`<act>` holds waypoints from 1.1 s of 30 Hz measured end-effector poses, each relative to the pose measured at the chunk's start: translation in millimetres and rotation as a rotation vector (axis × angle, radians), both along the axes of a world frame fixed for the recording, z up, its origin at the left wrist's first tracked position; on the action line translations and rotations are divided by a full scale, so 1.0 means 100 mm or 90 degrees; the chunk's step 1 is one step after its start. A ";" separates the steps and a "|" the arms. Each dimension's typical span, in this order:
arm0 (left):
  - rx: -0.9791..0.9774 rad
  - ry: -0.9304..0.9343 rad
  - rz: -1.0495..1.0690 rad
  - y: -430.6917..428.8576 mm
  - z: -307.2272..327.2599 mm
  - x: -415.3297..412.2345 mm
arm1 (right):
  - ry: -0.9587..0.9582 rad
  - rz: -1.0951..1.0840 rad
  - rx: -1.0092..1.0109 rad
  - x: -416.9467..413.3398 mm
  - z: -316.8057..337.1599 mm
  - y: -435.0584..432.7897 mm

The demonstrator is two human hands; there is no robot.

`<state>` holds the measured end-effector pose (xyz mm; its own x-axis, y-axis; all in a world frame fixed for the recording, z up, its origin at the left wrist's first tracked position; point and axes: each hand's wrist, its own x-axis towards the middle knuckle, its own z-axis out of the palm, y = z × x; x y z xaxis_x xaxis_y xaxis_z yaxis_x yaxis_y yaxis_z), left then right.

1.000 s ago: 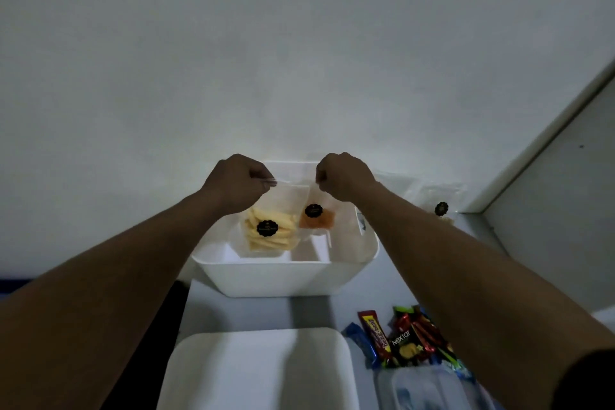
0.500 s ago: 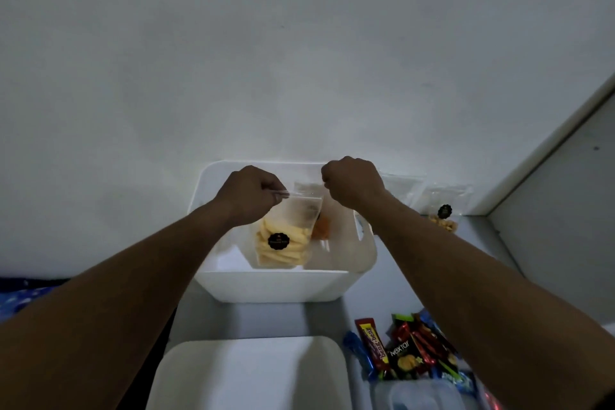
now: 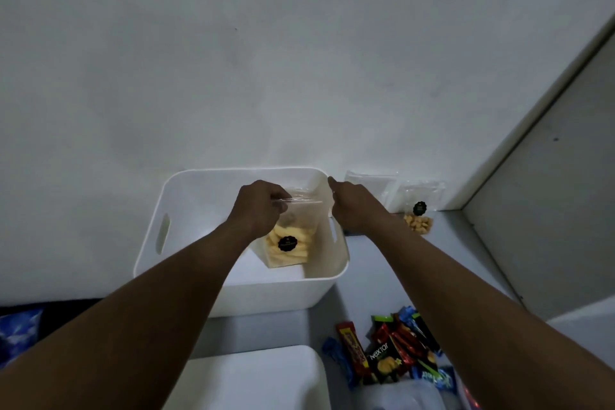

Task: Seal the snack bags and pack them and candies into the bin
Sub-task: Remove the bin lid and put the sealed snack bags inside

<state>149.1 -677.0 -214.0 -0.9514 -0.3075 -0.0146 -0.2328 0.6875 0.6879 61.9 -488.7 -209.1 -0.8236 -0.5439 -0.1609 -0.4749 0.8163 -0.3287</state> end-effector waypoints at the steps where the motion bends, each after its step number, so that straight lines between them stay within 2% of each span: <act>1: -0.008 0.005 0.004 0.00 -0.03 -0.02 | 0.005 0.005 0.000 0.02 -0.01 0.01; 11: -0.067 0.041 0.050 -0.04 -0.12 0.03 | -0.026 -0.009 -0.065 0.10 -0.02 0.09; 17: -0.096 0.014 0.047 -0.08 -0.07 0.07 | -0.054 -0.020 -0.084 0.15 0.00 0.09; 21: -0.163 0.039 0.064 0.00 0.08 0.08 | -0.058 -0.042 -0.093 0.15 0.08 0.13; 28: -0.191 0.119 -0.001 0.64 0.52 -0.15 | -0.035 -0.079 -0.106 -0.05 0.37 0.68; 33: -0.198 0.104 -0.023 1.23 0.56 -0.51 | 0.015 -0.110 -0.073 -0.43 0.37 1.21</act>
<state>97.7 -554.1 -158.3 -0.9440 -0.2388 0.2276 -0.1081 0.8757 0.4706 19.4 -367.9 -172.5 -0.9091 -0.4077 -0.0859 -0.3395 0.8444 -0.4143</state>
